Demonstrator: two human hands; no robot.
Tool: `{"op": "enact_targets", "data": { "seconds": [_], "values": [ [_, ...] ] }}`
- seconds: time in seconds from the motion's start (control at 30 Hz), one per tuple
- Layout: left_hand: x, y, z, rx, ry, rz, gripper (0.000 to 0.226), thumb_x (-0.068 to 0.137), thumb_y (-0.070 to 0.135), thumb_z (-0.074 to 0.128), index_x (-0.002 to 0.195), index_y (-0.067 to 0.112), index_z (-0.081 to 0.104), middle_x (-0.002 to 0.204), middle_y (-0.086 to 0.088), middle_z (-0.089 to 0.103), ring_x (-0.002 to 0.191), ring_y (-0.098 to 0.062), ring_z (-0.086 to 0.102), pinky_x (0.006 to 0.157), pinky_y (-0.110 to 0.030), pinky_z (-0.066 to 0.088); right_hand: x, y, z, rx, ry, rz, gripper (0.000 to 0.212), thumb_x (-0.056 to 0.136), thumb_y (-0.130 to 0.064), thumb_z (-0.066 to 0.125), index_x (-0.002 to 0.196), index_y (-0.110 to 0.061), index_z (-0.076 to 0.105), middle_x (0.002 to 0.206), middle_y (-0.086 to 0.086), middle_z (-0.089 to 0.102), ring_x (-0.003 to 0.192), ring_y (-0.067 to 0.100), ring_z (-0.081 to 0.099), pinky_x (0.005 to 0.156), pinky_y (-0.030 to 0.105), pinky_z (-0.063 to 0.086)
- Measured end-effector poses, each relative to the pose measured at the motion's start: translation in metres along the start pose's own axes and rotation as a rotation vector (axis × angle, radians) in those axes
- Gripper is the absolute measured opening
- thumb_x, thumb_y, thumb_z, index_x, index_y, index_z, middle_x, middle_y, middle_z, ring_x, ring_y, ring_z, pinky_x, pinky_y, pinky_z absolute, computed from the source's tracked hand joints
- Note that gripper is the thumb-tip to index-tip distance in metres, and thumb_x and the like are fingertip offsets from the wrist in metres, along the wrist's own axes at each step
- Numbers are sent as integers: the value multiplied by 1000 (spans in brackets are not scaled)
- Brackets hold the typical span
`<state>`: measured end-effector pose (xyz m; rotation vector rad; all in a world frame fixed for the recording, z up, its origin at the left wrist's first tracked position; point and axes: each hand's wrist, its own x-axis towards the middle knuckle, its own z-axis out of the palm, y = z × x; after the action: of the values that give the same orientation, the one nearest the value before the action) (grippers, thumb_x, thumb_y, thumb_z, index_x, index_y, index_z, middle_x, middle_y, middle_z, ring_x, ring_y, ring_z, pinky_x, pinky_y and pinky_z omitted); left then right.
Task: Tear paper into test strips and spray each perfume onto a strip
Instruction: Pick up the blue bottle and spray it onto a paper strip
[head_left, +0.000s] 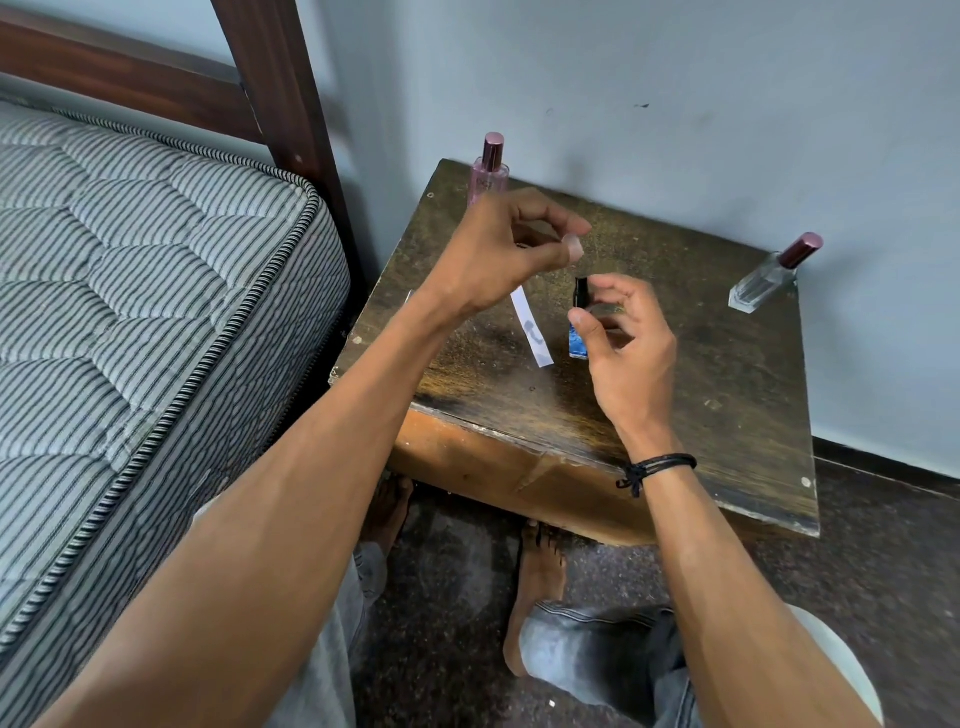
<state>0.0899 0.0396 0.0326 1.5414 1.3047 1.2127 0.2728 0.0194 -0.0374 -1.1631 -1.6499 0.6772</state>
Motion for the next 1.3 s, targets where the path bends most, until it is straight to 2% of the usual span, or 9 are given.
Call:
{"op": "enact_targets", "data": {
  "seconds": [0.17,0.43,0.57,0.73,0.93,1.07,1.17,1.23,1.3],
  "values": [
    [0,-2,6,90,-96,36,20,85,13,77,105,9,76,104,2,69,94,-14,70,92,-32,56,0,0,-1,6,-17,-40,30,93,-19,76,120,-21,63,110,-36,65,94,-2,70,79,12,53],
    [0,-2,6,117,-144,48,19,85,9,77,104,8,77,102,2,66,89,-5,67,85,-18,53,0,1,0,13,-9,-47,29,92,-17,77,115,-22,61,107,-22,67,94,1,70,81,16,55],
    [0,-2,7,146,-164,35,21,83,7,78,104,7,77,105,-5,67,95,-20,69,86,-23,55,0,1,0,18,-7,-53,29,92,-16,76,114,-24,60,107,-20,67,94,1,70,80,15,54],
    [0,-2,8,144,-182,-7,21,83,6,78,104,8,75,105,-10,72,96,-24,70,91,-36,56,0,-3,0,43,-19,-66,34,92,-12,76,114,-29,58,109,-20,66,96,3,71,80,14,54],
    [0,0,7,131,-181,-46,21,83,7,79,104,8,75,104,-11,73,96,-24,71,91,-35,56,0,-3,0,50,-24,-59,31,91,-10,76,112,-22,57,107,-22,65,95,1,72,78,12,53],
    [-2,0,9,133,-168,-20,21,83,3,78,104,1,75,102,-6,72,98,-23,70,91,-30,56,0,0,-1,57,-23,-59,27,92,-8,76,109,-15,57,105,-21,65,93,4,73,77,16,55],
    [0,-2,10,130,-146,-9,21,82,2,78,102,0,75,99,-4,71,97,-22,70,90,-28,56,1,1,0,58,-22,-51,29,91,-8,76,106,-19,54,100,-24,65,91,5,74,75,16,55],
    [-1,-10,10,225,-206,-9,18,81,3,79,99,3,77,96,-4,72,92,-21,70,87,-31,56,1,3,1,49,-12,-43,28,91,-8,76,104,-19,53,95,-21,65,87,3,73,73,15,53],
    [-8,-15,17,365,-340,10,16,77,1,80,93,6,80,93,-5,73,86,-19,69,85,-34,56,0,6,0,47,60,-49,23,93,-7,73,100,-17,53,90,-15,62,78,6,71,68,19,53]
  ]
}}
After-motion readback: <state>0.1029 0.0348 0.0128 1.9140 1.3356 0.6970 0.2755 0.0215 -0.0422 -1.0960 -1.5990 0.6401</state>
